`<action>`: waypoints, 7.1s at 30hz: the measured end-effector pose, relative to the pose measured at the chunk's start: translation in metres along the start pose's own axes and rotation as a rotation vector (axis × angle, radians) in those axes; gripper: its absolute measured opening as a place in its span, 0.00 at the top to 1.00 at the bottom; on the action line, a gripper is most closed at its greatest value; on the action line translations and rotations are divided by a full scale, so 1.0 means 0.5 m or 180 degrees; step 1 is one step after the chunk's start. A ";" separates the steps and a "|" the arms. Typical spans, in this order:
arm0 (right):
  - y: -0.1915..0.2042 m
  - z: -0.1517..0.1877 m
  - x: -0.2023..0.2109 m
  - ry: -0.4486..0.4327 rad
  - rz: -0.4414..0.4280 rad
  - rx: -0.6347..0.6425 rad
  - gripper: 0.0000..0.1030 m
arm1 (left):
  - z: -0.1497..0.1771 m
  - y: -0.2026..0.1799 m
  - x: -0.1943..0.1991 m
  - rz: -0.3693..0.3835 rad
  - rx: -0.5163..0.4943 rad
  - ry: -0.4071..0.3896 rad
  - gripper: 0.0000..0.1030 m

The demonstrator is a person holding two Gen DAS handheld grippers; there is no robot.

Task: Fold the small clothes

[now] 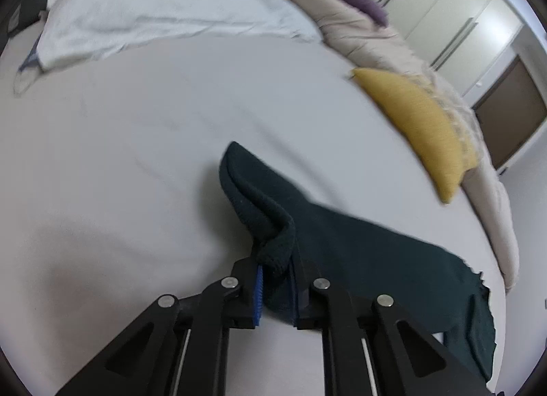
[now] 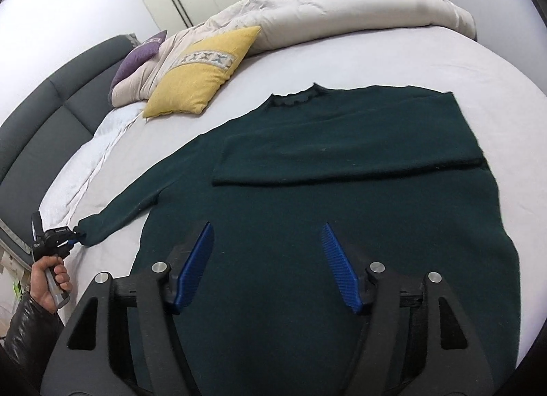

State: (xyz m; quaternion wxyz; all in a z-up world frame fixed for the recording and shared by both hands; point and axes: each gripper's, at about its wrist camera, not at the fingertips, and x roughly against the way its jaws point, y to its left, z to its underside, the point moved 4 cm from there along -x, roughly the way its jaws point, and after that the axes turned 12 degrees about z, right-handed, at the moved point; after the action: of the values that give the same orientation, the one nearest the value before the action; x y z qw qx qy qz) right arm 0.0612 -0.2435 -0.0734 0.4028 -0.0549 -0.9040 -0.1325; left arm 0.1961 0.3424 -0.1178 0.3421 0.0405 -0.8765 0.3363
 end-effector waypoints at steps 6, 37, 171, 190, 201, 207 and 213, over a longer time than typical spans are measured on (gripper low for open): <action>-0.086 0.002 -0.007 0.0017 0.0018 -0.0247 0.39 | 0.036 -0.240 0.006 0.0370 -0.0679 -0.0020 0.93; 0.064 -0.090 -0.264 0.0717 -0.0213 -0.0194 0.26 | 0.333 -0.413 -0.009 0.1167 -0.1404 0.0666 0.31; -0.511 0.284 0.297 0.0298 0.0580 -0.1040 0.42 | 0.483 -0.269 0.179 0.1051 -0.1064 0.1362 0.28; -0.536 0.338 0.296 0.0671 0.0495 -0.1090 0.42 | 0.532 -0.226 0.199 0.1130 -0.0942 0.1634 0.29; -0.540 0.337 0.310 0.0719 0.0686 -0.1041 0.42 | 0.558 -0.230 0.213 0.1000 -0.1096 0.1780 0.44; -0.527 0.349 0.301 0.0856 0.0752 -0.0916 0.42 | 0.561 -0.231 0.213 0.0931 -0.1130 0.1844 0.63; -0.511 0.356 0.295 0.0985 0.0748 -0.0808 0.53 | 0.568 -0.229 0.211 0.0924 -0.1149 0.1885 0.87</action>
State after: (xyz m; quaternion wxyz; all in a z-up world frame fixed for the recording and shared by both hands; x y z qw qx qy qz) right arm -0.2175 -0.4391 -0.1279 0.5391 -0.1891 -0.7950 -0.2042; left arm -0.0124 0.0956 -0.1403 0.5312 -0.2442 -0.7814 0.2185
